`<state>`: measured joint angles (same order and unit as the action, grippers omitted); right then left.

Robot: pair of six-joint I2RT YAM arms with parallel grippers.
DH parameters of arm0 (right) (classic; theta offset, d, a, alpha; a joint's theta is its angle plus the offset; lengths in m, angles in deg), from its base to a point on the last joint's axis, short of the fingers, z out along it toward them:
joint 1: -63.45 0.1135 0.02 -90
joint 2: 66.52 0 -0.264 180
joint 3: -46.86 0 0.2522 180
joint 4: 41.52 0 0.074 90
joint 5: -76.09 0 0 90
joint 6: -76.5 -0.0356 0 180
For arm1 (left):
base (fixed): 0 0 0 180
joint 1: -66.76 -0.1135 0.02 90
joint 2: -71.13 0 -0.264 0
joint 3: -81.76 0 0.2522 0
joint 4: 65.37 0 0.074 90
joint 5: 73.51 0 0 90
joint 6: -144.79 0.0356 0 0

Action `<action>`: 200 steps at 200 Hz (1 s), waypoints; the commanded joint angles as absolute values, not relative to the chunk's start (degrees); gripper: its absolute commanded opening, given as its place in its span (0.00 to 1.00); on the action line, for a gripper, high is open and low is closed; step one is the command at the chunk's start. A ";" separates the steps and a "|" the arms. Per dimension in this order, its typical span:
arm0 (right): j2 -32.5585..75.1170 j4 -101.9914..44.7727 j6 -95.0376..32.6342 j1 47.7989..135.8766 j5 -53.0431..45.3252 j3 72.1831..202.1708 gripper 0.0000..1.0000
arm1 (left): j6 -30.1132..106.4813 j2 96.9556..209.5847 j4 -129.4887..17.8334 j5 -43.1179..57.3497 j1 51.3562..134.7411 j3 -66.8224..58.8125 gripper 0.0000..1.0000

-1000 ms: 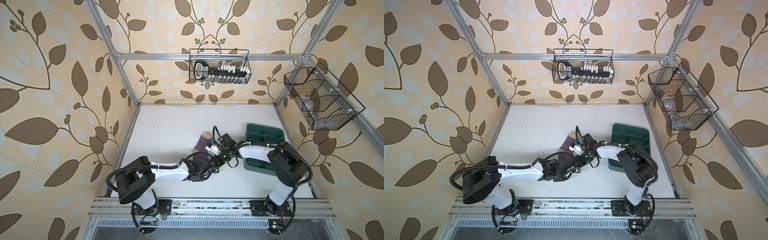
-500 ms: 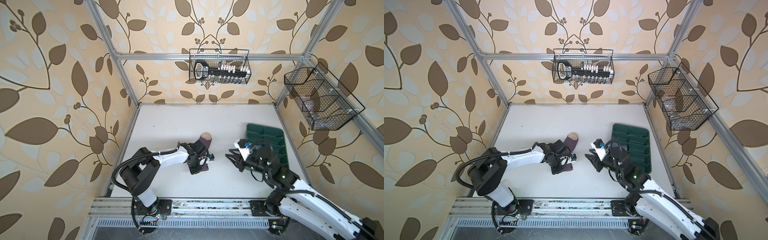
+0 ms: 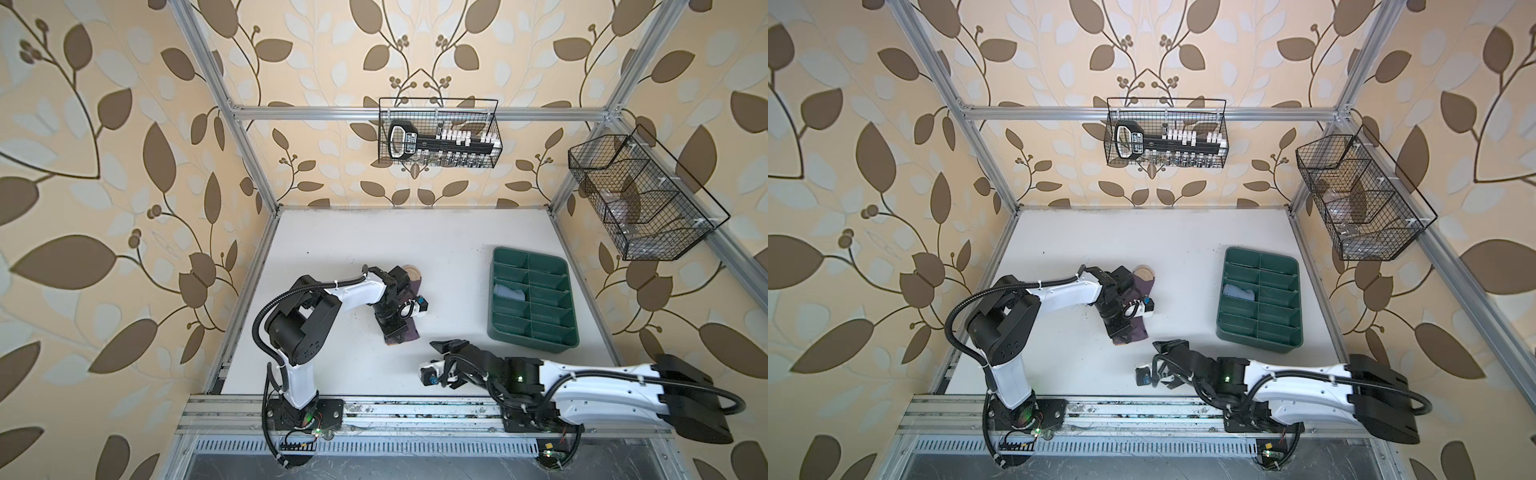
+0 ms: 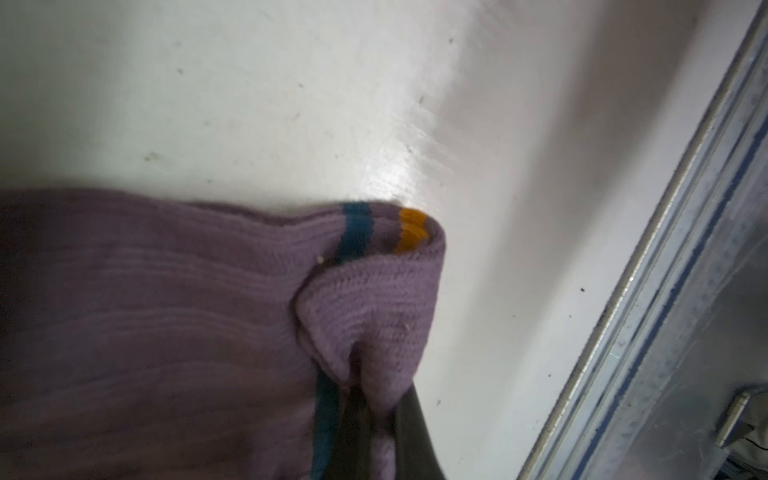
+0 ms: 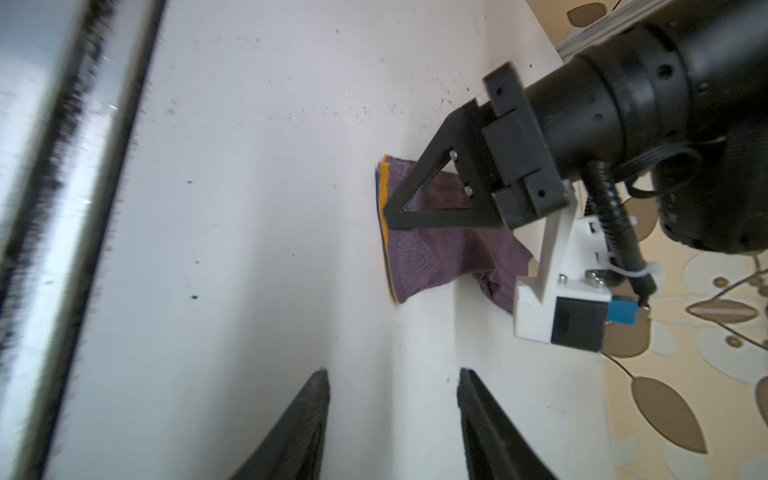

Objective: Roll the socks

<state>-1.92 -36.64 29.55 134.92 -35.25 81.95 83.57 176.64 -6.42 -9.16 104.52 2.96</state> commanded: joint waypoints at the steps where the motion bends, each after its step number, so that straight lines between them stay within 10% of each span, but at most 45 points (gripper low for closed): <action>1: 6.90 -55.99 37.26 132.60 -37.21 82.91 0.52 | 84.45 178.09 -3.88 -11.86 104.55 2.30 0.00; 111: 32.88 -62.91 42.13 124.61 -24.28 91.97 0.41 | 83.77 177.32 -4.94 -11.46 104.46 2.96 0.00; 159: 33.61 -52.28 41.57 123.71 -22.17 95.08 0.00 | 82.70 176.51 -5.55 -11.79 104.49 2.49 0.00; 200: 28.92 -48.92 39.50 123.84 -24.45 92.63 0.00 | 79.60 172.90 -6.39 -9.54 104.46 1.20 0.12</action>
